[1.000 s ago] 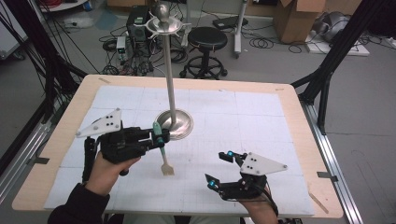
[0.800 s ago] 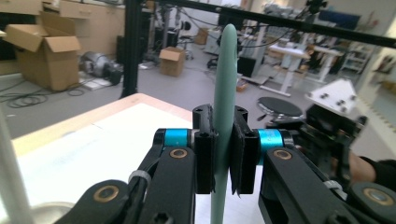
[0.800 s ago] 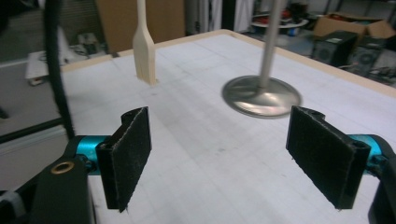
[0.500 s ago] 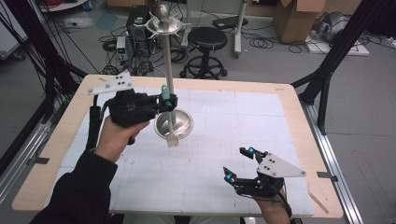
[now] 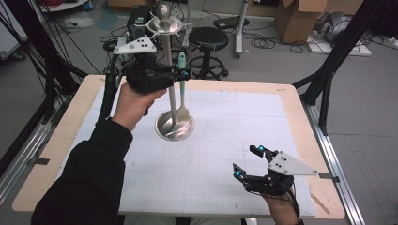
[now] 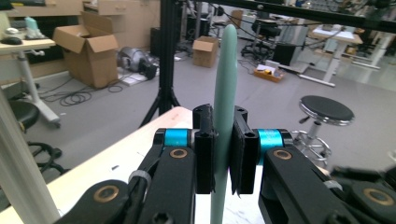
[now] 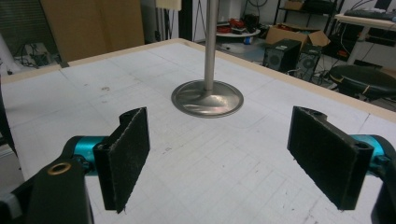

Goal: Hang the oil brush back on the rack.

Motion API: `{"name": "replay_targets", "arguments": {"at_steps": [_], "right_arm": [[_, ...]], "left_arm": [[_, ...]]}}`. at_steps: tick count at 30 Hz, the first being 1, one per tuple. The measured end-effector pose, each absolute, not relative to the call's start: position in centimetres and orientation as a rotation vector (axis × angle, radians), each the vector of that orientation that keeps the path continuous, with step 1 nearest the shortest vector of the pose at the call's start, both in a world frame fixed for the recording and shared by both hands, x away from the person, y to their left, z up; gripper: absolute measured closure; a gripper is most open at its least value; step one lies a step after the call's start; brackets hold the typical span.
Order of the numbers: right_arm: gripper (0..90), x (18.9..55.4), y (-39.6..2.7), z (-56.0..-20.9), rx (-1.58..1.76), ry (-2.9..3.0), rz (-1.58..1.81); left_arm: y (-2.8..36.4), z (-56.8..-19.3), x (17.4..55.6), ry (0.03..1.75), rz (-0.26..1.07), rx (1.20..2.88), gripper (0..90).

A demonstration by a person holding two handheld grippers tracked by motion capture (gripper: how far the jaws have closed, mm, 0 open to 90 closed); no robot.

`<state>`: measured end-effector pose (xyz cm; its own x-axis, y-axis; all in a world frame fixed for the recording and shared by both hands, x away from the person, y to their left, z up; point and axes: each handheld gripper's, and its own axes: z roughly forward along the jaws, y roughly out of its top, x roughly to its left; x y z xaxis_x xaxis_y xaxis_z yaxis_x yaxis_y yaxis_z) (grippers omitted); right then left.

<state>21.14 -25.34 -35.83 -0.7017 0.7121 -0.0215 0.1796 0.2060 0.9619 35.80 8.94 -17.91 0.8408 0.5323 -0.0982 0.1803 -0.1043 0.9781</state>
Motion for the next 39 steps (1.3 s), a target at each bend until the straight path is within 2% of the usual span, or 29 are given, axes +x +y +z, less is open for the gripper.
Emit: {"name": "replay_targets", "arguments": {"at_steps": [11,39], "right_arm": [[19.9,21.0,-25.4,-35.8,0.819,2.020,1.544],[19.9,21.0,-25.4,-35.8,0.812,2.024,1.561]], "left_arm": [[8.2,-16.9,37.7,0.617,0.347,1.658,81.8],[8.8,-17.1,38.9,0.692,0.377,1.630,81.8]]}}
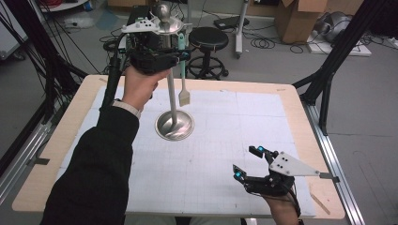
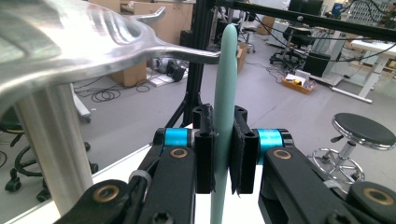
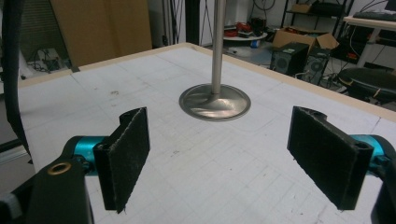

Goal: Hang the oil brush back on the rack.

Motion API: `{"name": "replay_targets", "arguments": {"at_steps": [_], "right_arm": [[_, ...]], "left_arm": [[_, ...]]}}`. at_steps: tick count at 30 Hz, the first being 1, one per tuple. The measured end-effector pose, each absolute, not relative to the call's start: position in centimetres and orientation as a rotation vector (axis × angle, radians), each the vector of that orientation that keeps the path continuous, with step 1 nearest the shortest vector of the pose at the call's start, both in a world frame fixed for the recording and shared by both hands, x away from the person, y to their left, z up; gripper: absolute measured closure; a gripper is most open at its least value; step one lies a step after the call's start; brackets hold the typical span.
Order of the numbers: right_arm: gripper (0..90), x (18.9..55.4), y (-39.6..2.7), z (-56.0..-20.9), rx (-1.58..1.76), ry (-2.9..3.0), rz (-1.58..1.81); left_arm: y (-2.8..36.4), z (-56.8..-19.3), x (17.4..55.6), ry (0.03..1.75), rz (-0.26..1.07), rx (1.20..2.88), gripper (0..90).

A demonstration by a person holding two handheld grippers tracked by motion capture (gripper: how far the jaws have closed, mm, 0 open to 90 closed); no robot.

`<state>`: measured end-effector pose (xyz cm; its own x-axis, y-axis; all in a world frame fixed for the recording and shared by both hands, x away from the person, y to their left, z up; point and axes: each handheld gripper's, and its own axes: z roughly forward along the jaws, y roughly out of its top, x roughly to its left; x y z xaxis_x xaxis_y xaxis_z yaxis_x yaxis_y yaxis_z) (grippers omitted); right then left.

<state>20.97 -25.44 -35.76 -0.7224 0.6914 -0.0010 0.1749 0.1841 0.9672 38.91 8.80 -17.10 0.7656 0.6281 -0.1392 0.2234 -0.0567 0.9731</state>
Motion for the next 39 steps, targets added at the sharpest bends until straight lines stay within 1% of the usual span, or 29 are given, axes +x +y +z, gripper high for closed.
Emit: {"name": "replay_targets", "arguments": {"at_steps": [11,19,21,22,23,25,26,27,28,30,33,34,36,37,39], "right_arm": [[19.9,20.9,-25.5,-35.7,0.809,2.023,1.567],[19.9,20.8,-25.5,-35.7,0.810,2.024,1.566],[19.9,20.8,-25.5,-35.7,0.819,2.023,1.571],[19.9,20.8,-25.5,-35.7,0.820,2.022,1.572],[19.9,20.8,-25.5,-35.7,0.820,2.022,1.572],[19.9,20.8,-25.6,-35.7,0.820,2.016,1.570],[19.9,20.8,-25.6,-35.7,0.827,2.015,1.569],[19.9,20.8,-25.7,-35.7,0.827,2.009,1.570],[19.9,20.8,-25.7,-35.7,0.827,2.009,1.570],[19.9,20.8,-25.8,-35.8,0.834,2.005,1.572],[19.9,20.9,-25.8,-35.8,0.839,2.009,1.564],[19.9,21.0,-25.9,-36.0,0.847,2.010,1.556],[19.9,21.0,-25.9,-36.0,0.846,2.010,1.552],[19.9,21.0,-25.9,-36.1,0.852,2.010,1.552],[19.9,21.0,-25.9,-36.2,0.859,2.011,1.545]], "left_arm": [[8.8,-17.6,39.1,0.725,0.372,1.611,82.0],[9.0,-18.1,39.0,0.730,0.402,1.588,79.2],[9.1,-18.6,38.9,0.729,0.409,1.595,72.9],[9.2,-18.9,38.7,0.728,0.416,1.586,72.9],[9.5,-19.3,38.3,0.721,0.420,1.566,70.5],[9.9,-19.8,37.8,0.720,0.448,1.541,64.0],[10.3,-20.1,37.5,0.722,0.466,1.526,60.4],[10.8,-20.5,37.1,0.724,0.483,1.505,52.3],[11.0,-20.9,36.8,0.725,0.488,1.494,52.3],[11.8,-22.1,36.0,0.720,0.491,1.490,49.5],[12.9,-24.3,34.5,0.728,0.452,1.470,47.2],[13.3,-25.0,34.0,0.729,0.450,1.467,44.5],[13.9,-26.3,33.1,0.734,0.435,1.471,43.0],[14.4,-27.3,32.3,0.743,0.412,1.469,38.5],[15.1,-28.8,31.1,0.744,0.398,1.454,37.7]]}}
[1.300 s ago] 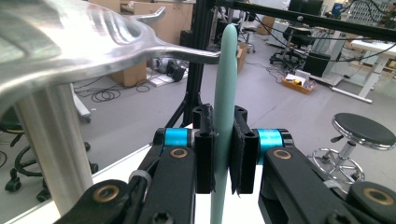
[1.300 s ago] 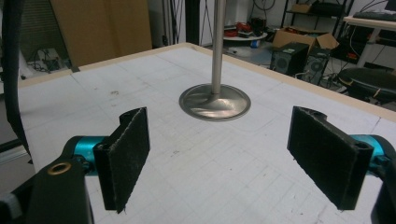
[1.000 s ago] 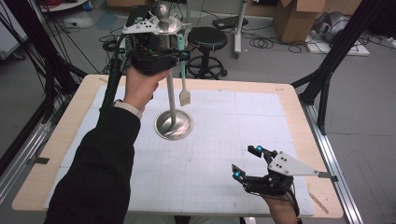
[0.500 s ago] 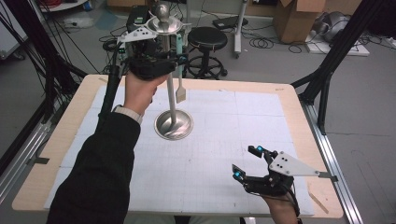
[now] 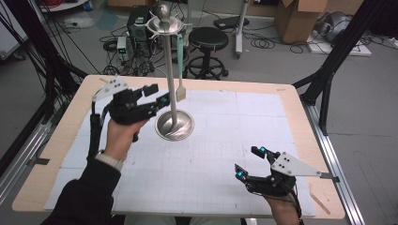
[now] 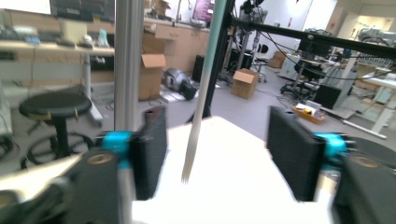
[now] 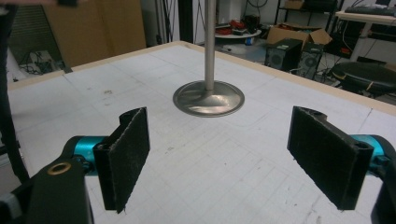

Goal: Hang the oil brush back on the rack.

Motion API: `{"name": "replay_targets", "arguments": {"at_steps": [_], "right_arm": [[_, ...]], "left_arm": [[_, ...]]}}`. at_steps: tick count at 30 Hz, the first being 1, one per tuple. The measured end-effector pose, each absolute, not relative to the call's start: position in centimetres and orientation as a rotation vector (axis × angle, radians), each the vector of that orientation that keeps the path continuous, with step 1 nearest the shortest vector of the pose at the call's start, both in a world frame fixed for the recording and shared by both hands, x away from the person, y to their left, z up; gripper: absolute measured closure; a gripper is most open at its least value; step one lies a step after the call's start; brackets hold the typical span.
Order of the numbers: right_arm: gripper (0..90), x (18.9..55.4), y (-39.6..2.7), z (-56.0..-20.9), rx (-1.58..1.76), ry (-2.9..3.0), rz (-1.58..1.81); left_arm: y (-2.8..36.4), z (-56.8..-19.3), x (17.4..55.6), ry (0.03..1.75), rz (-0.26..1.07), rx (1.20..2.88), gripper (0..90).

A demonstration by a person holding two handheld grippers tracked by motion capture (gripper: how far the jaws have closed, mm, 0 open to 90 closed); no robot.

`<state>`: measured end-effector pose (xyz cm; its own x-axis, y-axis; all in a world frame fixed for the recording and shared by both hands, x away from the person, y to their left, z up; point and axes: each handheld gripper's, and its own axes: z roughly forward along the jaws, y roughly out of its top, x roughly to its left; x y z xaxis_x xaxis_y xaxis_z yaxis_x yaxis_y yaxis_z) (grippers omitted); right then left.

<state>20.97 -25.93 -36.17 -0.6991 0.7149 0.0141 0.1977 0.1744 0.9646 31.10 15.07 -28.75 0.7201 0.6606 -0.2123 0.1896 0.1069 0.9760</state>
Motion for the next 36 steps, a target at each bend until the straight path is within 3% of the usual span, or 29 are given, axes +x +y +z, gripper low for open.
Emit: {"name": "replay_targets", "arguments": {"at_steps": [5,17,24,31,36], "right_arm": [[19.9,21.0,-26.1,-36.4,0.878,2.008,1.529],[19.8,21.0,-26.4,-36.7,0.896,1.995,1.498],[18.3,21.0,-26.8,-36.9,0.884,1.987,1.485],[16.7,20.7,-27.9,-37.4,0.904,1.942,1.478],[16.7,20.6,-28.6,-37.9,0.930,1.928,1.479]], "left_arm": [[17.3,-32.5,27.9,0.763,0.367,1.419,36.9],[23.0,-38.6,20.2,0.861,0.467,1.359,31.4],[24.3,-39.3,18.8,0.836,0.485,1.398,27.6],[24.7,-39.0,19.2,0.858,0.542,1.427,19.5],[24.7,-38.9,19.5,0.856,0.579,1.448,18.9]]}}
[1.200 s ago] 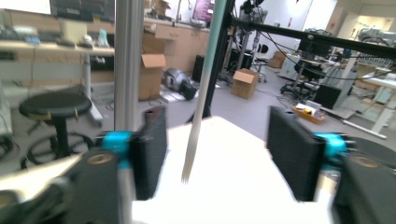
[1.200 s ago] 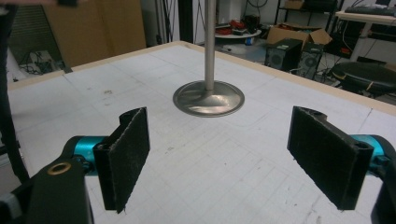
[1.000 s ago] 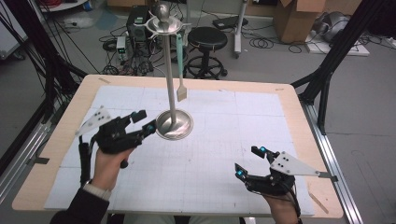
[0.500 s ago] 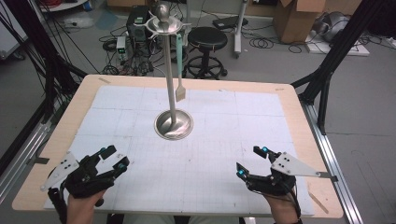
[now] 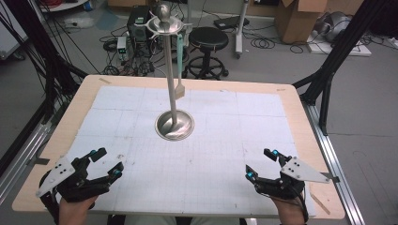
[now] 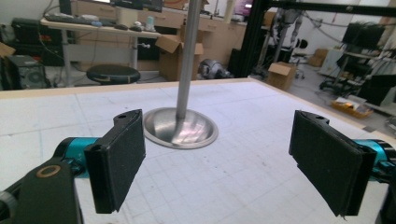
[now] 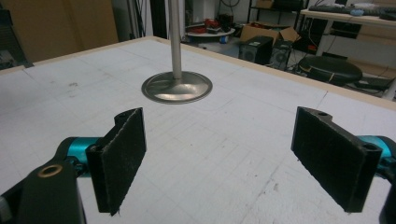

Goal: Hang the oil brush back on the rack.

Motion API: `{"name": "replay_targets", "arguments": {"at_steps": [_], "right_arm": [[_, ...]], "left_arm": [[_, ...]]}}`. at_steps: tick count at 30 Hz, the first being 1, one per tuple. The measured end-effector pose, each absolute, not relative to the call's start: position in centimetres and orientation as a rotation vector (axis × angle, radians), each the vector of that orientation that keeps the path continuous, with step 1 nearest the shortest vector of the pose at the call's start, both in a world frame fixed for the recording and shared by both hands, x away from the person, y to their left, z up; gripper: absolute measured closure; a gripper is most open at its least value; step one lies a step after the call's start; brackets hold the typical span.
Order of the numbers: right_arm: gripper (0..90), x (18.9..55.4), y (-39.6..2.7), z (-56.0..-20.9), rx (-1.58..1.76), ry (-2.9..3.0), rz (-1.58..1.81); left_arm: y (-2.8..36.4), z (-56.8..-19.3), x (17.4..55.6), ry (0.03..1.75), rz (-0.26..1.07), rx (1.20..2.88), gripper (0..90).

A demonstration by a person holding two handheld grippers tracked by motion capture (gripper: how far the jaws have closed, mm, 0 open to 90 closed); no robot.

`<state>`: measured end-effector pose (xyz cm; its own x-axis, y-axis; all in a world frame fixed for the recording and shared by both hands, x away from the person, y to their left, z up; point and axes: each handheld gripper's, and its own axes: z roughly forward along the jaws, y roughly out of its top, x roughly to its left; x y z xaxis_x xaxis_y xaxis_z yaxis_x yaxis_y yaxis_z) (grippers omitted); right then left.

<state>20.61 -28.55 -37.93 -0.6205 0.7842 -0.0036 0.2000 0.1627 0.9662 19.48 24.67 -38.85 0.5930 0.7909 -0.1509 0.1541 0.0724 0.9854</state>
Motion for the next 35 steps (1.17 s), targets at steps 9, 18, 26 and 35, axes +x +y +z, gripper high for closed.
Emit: {"name": "replay_targets", "arguments": {"at_steps": [9,18,26,35], "right_arm": [[16.7,20.62,-28.76,-38.32,0.962,1.918,1.493],[16.8,20.63,-28.51,-38.29,0.961,1.928,1.483],[16.7,20.73,-28.53,-38.33,0.962,1.932,1.480],[16.8,20.74,-28.59,-38.35,0.964,1.932,1.484]], "left_arm": [[24.97,-39.08,19.59,0.871,0.577,1.455,19.4],[25.05,-39.09,19.35,0.865,0.562,1.459,20.4],[25.18,-39.14,19.40,0.868,0.558,1.457,20.3],[24.81,-39.18,19.42,0.858,0.550,1.469,20.3]]}}
